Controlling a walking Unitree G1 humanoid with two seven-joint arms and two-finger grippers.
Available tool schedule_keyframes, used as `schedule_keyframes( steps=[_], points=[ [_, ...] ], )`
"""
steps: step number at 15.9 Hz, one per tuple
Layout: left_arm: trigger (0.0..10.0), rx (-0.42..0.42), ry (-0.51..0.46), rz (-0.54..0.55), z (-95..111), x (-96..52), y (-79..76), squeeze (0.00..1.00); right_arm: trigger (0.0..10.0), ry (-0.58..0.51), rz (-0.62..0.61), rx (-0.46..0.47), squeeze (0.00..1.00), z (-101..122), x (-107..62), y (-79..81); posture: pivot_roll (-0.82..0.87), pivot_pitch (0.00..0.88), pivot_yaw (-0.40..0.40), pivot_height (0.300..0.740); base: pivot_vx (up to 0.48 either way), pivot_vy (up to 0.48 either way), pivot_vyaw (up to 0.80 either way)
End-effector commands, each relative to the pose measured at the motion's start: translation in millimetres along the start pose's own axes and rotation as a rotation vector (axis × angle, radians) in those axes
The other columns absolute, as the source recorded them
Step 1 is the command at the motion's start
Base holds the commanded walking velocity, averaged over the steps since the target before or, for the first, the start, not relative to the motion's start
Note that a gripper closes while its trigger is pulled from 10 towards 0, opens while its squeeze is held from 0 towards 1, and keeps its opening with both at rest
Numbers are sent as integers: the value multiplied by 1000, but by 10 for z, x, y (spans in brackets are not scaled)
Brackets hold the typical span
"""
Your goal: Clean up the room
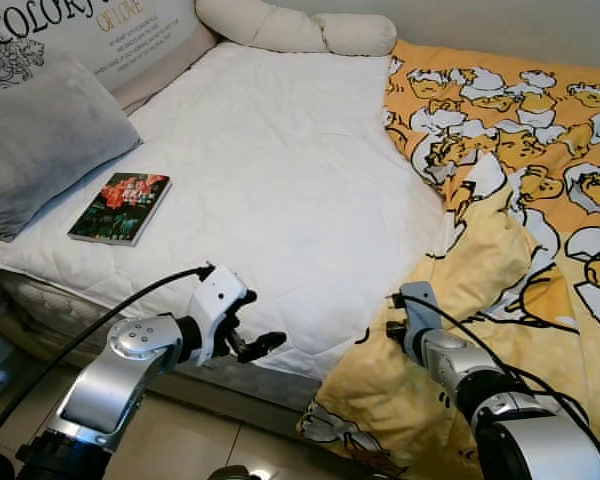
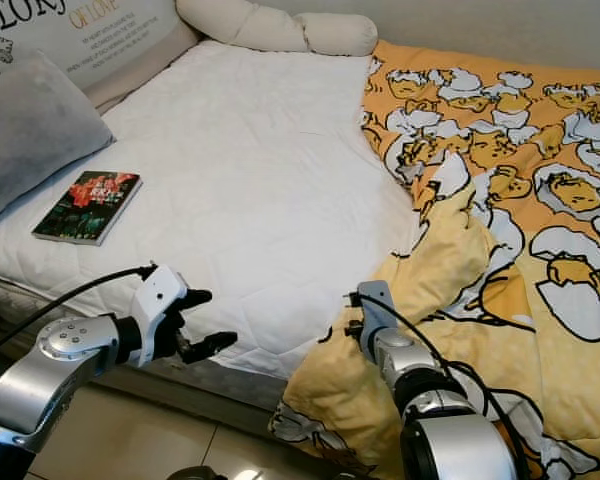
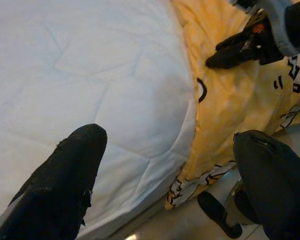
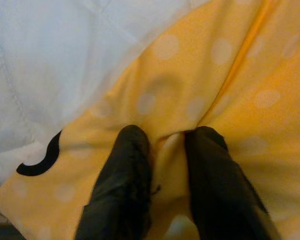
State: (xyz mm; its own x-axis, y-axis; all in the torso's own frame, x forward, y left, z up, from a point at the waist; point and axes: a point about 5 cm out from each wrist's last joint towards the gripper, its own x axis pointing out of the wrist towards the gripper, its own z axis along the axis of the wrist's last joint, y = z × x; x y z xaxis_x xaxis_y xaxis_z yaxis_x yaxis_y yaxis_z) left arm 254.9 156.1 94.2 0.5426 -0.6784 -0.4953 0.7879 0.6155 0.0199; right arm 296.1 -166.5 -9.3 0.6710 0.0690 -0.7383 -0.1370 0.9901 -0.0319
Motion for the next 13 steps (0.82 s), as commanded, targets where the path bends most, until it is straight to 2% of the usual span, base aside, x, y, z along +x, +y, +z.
schedule_keyframes(
  steps=[1, 5, 8, 10, 11, 13],
  points=[
    [10000, 2, 20, 17, 12, -2, 43, 0, 0, 3, 7, 0, 0, -11, 1, -6, 119, 0, -13, 740, 0, 0, 0],
    [10000, -2, 38, 17, -8, 3, 47, 0, 0, -6, 20, 2, 0, 4, -1, -15, 116, 0, -11, 740, 0, 0, 0],
    [10000, 0, 43, 25, -2, 8, 62, 0, 0, -61, 120, 6, 0, 105, -8, 44, 115, 0, -9, 740, 0, 0, 0],
    [10000, -2, 43, 40, -2, 4, 73, 0, 0, -118, 265, -2, 0, 209, -40, 97, 117, 0, -9, 740, 0, 0, 0],
    [10000, -3, 45, 40, -7, 4, 70, 0, 0, -159, 373, -48, 0, 255, -81, 117, 115, 0, -8, 740, 0, 0, 0],
    [10000, -5, 49, 36, -25, -2, 58, 0, 0, -253, 740, -191, 0, 278, -310, 223, 112, 0, -6, 740, 0, 0, 0]
  ],
)
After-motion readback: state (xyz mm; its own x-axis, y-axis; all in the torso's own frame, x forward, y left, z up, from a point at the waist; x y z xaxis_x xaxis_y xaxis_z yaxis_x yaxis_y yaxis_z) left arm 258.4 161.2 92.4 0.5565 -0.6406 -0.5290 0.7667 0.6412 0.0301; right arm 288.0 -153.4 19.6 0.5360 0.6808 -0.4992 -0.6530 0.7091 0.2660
